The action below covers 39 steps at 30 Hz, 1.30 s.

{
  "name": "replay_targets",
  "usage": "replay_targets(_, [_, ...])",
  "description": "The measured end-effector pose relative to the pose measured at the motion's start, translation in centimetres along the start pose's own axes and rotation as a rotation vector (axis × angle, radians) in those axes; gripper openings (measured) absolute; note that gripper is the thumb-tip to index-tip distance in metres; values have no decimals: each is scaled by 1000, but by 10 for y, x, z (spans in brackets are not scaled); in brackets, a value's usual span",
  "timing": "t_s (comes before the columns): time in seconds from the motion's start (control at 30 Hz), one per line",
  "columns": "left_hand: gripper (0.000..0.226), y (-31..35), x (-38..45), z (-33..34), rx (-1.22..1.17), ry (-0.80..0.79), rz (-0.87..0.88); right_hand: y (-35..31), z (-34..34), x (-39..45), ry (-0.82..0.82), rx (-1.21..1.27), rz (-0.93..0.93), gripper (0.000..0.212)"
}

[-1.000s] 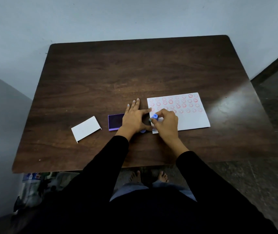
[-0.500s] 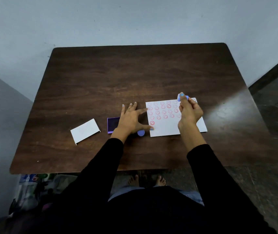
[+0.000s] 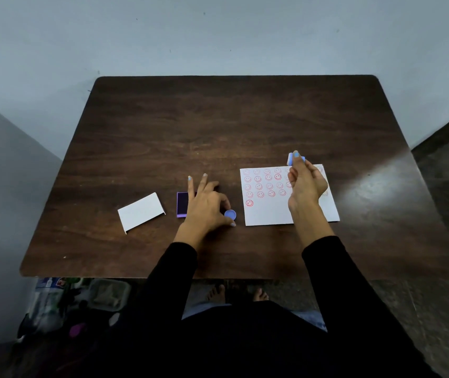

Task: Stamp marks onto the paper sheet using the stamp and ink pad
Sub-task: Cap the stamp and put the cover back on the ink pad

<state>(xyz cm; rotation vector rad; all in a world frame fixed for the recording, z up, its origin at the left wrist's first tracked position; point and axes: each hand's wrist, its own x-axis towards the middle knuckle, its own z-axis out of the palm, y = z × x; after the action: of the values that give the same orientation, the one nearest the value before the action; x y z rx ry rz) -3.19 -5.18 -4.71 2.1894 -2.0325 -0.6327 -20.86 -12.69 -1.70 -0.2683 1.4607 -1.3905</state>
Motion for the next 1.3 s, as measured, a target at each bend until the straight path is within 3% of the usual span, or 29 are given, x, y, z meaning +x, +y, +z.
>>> replay_targets(0.13, [27, 1, 4, -6, -200, 153, -37, 0, 4, -1, -65, 16, 48, 24])
replay_targets(0.27, [24, 10, 11, -20, -557, 254, -113, 9, 20, -16, -409, -50, 152, 26])
replay_targets(0.33, [24, 15, 14, -25, -604, 308, -150, 16, 27, -26, -565, -155, 176, 26])
replay_targets(0.43, [27, 18, 15, -28, -633, 358, -153, 24, 34, -34, -673, -293, 151, 27])
replay_targets(0.9, [32, 12, 12, -33, -804, 414, -188, 31, 46, -34, -708, -290, 179, 28])
replay_targets(1.3, [31, 11, 7, -30, -811, 446, -134, 37, 41, -27, -719, -256, 250, 22])
